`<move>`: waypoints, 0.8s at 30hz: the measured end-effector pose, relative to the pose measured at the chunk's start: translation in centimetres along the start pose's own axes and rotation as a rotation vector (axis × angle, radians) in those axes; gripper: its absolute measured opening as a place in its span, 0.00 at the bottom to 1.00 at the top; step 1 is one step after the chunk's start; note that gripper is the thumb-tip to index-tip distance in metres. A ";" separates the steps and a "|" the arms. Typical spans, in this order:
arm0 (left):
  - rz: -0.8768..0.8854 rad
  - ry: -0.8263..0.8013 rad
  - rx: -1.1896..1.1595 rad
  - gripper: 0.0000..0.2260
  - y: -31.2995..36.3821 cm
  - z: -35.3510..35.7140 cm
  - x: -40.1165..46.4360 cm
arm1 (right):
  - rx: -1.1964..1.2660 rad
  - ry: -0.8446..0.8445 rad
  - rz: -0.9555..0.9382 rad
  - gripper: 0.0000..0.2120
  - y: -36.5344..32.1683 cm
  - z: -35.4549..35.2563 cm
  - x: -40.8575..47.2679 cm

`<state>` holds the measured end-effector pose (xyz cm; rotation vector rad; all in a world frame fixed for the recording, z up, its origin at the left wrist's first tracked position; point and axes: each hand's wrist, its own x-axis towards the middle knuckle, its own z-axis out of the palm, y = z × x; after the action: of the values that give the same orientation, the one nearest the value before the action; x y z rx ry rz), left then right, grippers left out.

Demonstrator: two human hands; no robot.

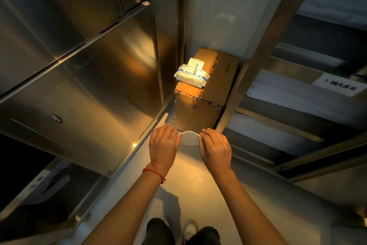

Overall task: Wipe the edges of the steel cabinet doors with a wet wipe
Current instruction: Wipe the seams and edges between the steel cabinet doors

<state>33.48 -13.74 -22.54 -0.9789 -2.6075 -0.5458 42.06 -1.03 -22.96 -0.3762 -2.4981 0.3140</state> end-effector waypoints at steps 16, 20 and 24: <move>-0.127 -0.035 -0.100 0.13 3.0 0.4 -1.4 | 0.022 0.009 0.040 0.13 -2.1 0.9 -1.6; -0.133 -0.046 -0.133 0.14 3.2 0.1 -1.6 | 0.028 0.010 0.033 0.15 -2.3 0.9 -1.9; -0.124 -0.042 -0.179 0.16 3.3 0.0 -1.7 | 0.029 0.011 0.029 0.16 -2.1 1.1 -2.2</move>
<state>36.94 -12.38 -22.41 -0.8934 -2.7070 -0.8100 42.76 -3.91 -24.34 -0.4014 -2.4769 0.3581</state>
